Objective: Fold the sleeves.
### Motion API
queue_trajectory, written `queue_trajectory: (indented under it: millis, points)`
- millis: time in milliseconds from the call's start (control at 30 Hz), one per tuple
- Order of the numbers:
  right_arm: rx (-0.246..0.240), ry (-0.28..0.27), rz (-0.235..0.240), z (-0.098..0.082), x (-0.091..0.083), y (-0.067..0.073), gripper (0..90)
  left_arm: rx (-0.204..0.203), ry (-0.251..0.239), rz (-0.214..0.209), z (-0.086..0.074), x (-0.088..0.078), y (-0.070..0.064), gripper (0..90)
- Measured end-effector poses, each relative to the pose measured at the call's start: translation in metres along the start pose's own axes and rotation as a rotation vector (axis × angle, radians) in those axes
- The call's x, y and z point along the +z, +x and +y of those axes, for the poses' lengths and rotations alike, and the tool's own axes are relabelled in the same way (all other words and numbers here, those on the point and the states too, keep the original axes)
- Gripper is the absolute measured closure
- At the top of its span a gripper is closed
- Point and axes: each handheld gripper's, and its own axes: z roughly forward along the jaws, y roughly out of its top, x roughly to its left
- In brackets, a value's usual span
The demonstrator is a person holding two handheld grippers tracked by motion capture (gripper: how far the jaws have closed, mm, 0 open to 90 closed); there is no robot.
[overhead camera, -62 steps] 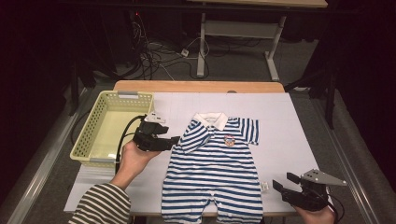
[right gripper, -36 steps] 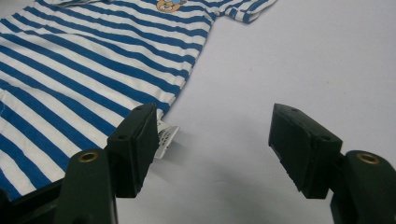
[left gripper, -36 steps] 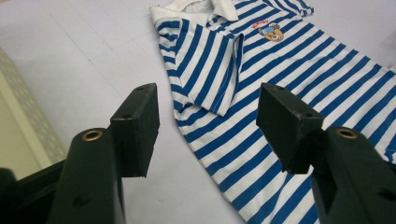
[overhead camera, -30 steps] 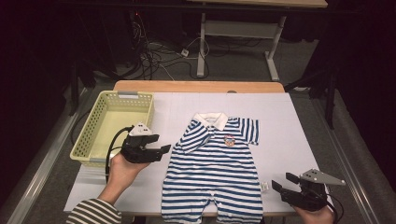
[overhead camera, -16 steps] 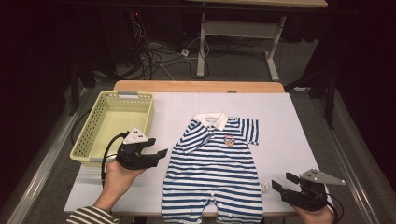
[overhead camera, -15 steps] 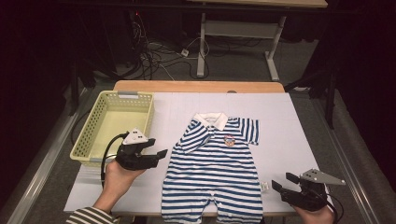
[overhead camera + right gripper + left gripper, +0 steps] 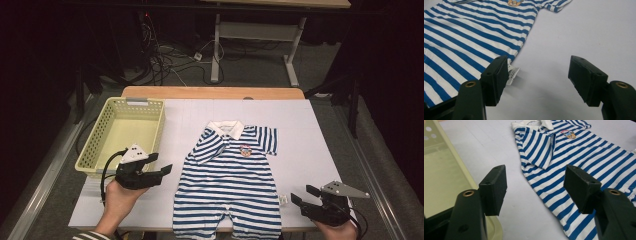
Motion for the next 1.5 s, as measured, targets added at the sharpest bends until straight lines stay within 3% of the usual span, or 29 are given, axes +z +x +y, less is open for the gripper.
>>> queue_trajectory:
  millis: [700, 1500]
  points:
    - [-0.001, 0.002, -0.003, 0.0, 0.0, 0.0, 33.0, -0.007, -0.062, 0.045, -0.029, -0.023, -0.001, 33.4]
    - [0.001, -0.001, -0.003, 0.0, 0.0, 0.0, 33.0, -0.058, -0.112, 0.085, -0.062, -0.041, -0.001, 32.7]
